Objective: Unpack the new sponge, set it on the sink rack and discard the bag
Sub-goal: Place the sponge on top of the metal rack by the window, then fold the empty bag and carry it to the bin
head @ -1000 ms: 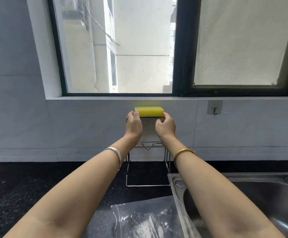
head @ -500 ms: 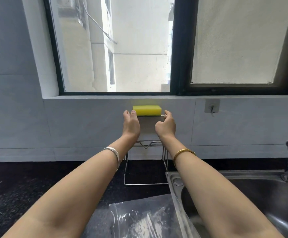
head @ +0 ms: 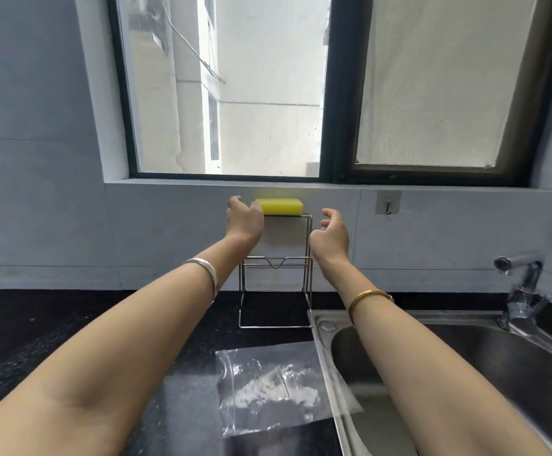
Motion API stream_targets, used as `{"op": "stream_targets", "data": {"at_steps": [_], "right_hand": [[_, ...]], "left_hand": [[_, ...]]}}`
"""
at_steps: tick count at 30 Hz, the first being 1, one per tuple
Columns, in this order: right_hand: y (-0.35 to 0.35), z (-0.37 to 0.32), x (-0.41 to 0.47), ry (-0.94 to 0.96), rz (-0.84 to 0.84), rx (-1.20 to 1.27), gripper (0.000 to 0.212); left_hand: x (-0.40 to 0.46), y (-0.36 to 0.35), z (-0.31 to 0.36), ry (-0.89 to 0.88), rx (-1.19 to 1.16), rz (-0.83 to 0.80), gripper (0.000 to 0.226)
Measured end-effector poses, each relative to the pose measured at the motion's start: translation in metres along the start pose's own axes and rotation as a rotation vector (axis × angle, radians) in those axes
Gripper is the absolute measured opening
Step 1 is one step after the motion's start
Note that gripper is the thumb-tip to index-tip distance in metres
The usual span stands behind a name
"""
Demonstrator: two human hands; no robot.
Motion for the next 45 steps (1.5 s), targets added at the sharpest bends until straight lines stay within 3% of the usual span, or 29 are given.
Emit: {"op": "stream_targets", "data": {"at_steps": [8, 13, 19, 24, 26, 29, 33, 38, 41, 43, 45], "right_hand": [[0.026, -0.010, -0.038, 0.063, -0.015, -0.084, 0.042], [0.028, -0.001, -0.056, 0.004, -0.140, -0.203, 0.042], [0.030, 0.038, -0.083, -0.144, -0.352, -0.388, 0.033], [0.043, 0.083, -0.113, -0.229, -0.471, -0.503, 0.030], [0.048, 0.092, -0.118, -0.232, -0.475, -0.516, 0.027], [0.050, 0.102, -0.122, -0.260, -0.541, -0.545, 0.025], [0.048, 0.112, -0.124, -0.285, -0.588, -0.570, 0.027], [0.043, 0.118, -0.127, -0.303, -0.644, -0.607, 0.026], [0.041, 0.116, -0.128, -0.304, -0.655, -0.635, 0.034], [0.040, 0.109, -0.126, -0.299, -0.660, -0.638, 0.036], [0.038, 0.100, -0.122, -0.280, -0.634, -0.618, 0.034]], "left_hand": [[-0.052, 0.018, -0.032, 0.102, 0.218, -0.129, 0.051], [-0.082, 0.024, -0.062, 0.204, 0.319, -0.248, 0.017], [-0.111, 0.032, -0.108, 0.347, 0.432, -0.292, 0.022], [-0.121, 0.041, -0.142, 0.391, 0.416, -0.175, 0.049], [-0.121, 0.042, -0.147, 0.403, 0.391, -0.168, 0.044], [-0.124, 0.041, -0.152, 0.442, 0.275, -0.188, 0.010], [-0.125, 0.037, -0.155, 0.536, 0.112, -0.232, 0.025], [-0.122, 0.035, -0.161, 0.559, 0.001, -0.200, 0.008], [-0.118, 0.036, -0.156, 0.544, -0.113, -0.152, 0.014], [-0.116, 0.037, -0.148, 0.497, -0.128, -0.154, 0.004], [-0.113, 0.039, -0.137, 0.464, -0.141, -0.150, 0.013]]}}
Point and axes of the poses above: each hand's wrist, its own x-axis towards the middle knuckle, its own y-axis out of the back of the hand, z = x × y, the point moved 2 cm from there along x, towards the middle knuckle, and after that the axes turned 1 degree about x, right-handed, at the moved point
